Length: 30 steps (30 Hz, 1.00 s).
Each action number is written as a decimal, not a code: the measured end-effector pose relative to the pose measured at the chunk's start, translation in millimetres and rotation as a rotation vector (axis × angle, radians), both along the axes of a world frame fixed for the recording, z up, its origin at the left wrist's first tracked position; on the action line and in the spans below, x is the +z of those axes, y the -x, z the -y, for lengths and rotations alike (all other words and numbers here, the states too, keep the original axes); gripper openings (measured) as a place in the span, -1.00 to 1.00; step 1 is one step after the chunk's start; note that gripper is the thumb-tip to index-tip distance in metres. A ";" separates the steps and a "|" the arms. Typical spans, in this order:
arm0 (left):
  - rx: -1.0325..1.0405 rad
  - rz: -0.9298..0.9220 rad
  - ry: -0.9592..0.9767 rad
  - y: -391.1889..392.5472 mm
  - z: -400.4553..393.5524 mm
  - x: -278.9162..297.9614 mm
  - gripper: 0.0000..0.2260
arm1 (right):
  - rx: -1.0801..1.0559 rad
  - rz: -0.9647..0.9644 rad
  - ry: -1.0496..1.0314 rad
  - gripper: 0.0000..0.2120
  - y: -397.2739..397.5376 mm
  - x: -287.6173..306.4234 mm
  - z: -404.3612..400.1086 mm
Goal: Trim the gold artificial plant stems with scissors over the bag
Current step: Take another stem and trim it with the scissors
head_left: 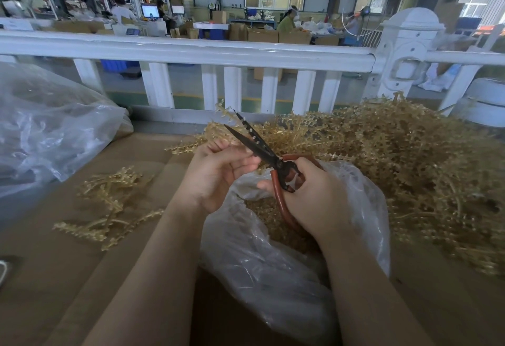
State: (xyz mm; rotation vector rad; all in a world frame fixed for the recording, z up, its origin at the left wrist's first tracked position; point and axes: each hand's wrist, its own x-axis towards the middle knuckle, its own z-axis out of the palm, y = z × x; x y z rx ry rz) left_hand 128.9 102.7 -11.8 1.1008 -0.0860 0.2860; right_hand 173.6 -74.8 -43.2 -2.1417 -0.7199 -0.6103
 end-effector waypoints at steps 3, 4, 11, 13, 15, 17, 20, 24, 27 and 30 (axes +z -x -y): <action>-0.017 -0.004 0.019 -1.2 0.6 -0.9 -0.87 | 0.015 0.003 -0.008 -0.52 -0.5 -1.3 0.9; -0.016 -0.008 0.025 -2.2 0.1 -1.8 -0.88 | 0.017 0.003 -0.008 -0.53 -0.8 -2.1 1.0; 0.012 0.001 0.019 -3.0 0.1 -3.6 -0.96 | -0.030 -0.009 -0.018 -0.46 -2.9 -2.4 -0.4; 0.013 -0.006 0.008 -2.7 1.8 -3.2 -0.96 | -0.029 0.009 -0.033 -0.47 -2.4 -2.5 -0.7; 0.013 -0.016 0.007 -2.6 2.7 -3.4 -0.95 | -0.020 0.006 -0.041 -0.45 -2.0 -3.4 -0.9; 0.008 -0.025 0.020 -2.1 3.4 -3.2 -0.92 | -0.008 -0.002 -0.037 -0.42 -2.7 -4.5 -0.9; 0.010 -0.031 0.020 -2.8 2.6 -3.9 -0.85 | 0.004 -0.018 -0.036 -0.43 -3.2 -4.0 -0.4; -0.016 -0.026 0.017 -2.7 2.1 -5.0 -0.87 | 0.019 -0.027 -0.043 -0.45 -3.0 -3.4 0.2; -0.055 -0.025 0.071 -2.1 1.3 -5.3 -0.92 | 0.022 -0.050 -0.044 -0.39 -3.5 -3.5 0.8; -0.048 -0.021 0.099 -4.1 0.4 -6.8 -0.88 | 0.014 -0.059 -0.048 -0.39 -3.1 -3.1 0.8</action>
